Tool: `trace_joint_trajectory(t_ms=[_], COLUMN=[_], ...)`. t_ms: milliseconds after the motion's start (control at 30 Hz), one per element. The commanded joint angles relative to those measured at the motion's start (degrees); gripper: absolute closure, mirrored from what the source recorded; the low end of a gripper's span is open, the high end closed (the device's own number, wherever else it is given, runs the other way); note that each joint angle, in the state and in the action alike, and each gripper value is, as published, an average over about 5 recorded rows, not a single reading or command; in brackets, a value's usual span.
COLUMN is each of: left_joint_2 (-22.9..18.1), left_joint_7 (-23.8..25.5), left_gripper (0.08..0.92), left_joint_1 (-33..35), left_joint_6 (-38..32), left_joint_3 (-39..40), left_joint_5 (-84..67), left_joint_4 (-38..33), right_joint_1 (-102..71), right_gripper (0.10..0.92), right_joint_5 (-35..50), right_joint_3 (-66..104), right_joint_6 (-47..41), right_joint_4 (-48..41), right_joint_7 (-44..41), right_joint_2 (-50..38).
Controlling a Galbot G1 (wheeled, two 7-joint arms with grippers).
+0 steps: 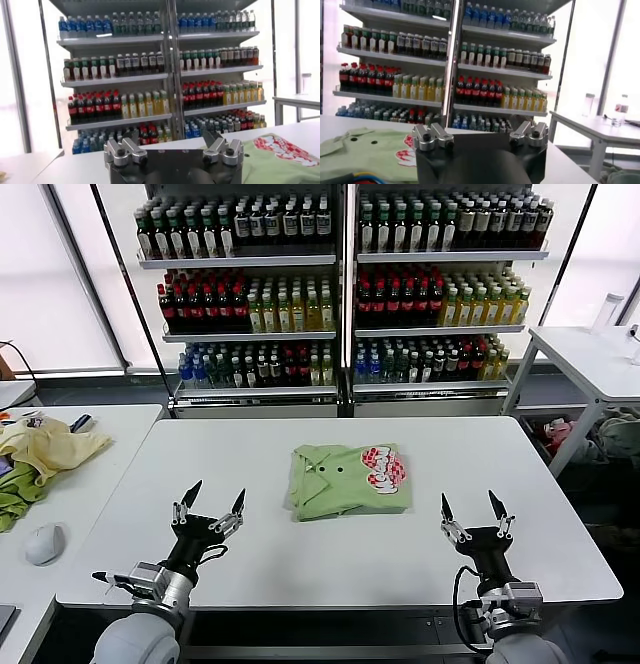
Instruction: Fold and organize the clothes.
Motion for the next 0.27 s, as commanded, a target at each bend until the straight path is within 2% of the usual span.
trace_joint_trajectory(t_ms=[33, 267], left_joint_2=[0.4, 0.2], left_joint_7=[1.4, 2.2], left_gripper=[0.177, 0.177], left_joint_1=[0.1, 0.6], left_joint_6=[0.5, 0.7], left_joint_3=[-1.4, -1.5], left_joint_5=[-0.5, -0.5], left_joint_4=[0.3, 0.2], right_joint_1=[-2.2, -1.2], right_gripper=[0.203, 0.203], right_joint_5=[-1.3, -0.5], right_joint_3=[0.6, -0.1], right_joint_6=[0.6, 0.2], right_joint_4=[1.7, 0.6], right_joint_7=[1.3, 0.2], right_joint_2=[0.1, 0.0])
